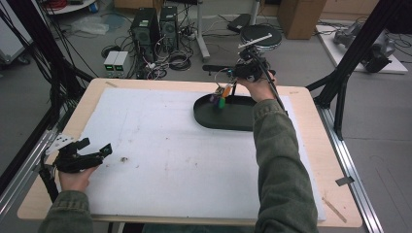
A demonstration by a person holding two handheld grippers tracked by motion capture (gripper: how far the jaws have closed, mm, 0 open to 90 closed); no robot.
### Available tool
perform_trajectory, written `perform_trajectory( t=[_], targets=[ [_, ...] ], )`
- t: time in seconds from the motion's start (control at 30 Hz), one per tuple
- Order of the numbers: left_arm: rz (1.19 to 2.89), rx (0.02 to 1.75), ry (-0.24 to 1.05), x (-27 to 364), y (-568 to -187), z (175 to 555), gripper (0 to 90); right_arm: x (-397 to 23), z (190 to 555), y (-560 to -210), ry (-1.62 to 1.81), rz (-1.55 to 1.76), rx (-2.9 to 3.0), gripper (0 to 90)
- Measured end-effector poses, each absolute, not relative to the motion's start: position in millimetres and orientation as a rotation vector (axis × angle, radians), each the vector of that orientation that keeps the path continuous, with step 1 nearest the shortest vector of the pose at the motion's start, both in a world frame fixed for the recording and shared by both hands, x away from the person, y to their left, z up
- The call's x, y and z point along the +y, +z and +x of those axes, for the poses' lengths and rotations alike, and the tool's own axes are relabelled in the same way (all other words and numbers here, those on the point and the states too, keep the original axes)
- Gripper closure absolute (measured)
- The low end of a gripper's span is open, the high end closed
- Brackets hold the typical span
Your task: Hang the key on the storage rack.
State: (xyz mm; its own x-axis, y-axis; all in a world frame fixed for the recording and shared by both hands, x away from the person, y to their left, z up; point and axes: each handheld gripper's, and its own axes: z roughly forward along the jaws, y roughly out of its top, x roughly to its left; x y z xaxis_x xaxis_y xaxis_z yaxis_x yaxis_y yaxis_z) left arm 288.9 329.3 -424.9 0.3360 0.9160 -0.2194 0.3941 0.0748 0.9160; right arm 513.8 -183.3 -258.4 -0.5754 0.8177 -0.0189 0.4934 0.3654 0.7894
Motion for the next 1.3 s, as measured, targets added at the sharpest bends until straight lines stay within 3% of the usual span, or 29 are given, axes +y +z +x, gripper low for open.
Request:
perform_trajectory(
  t=[0.2,0.27,0.3,1.3],
  targets=[
    [1.518,1.245,0.602,330.1,-425.0,289.1,1.7,-184.9,505.9,-256.1,1.063,1.171,2.226,10.7],
    [1.518,1.244,0.604,330.1,-425.0,289.1,1.7,-185.9,502.4,-255.1,1.051,1.171,2.234,6.9],
    [1.518,1.244,0.604,330.1,-424.8,289.0,1.8,-186.4,501.0,-254.6,1.047,1.176,2.235,0.4],
    [1.513,1.251,0.604,331.8,-424.7,288.8,1.7,-247.1,431.8,-258.1,1.097,1.319,2.076,0.4]
  ],
)
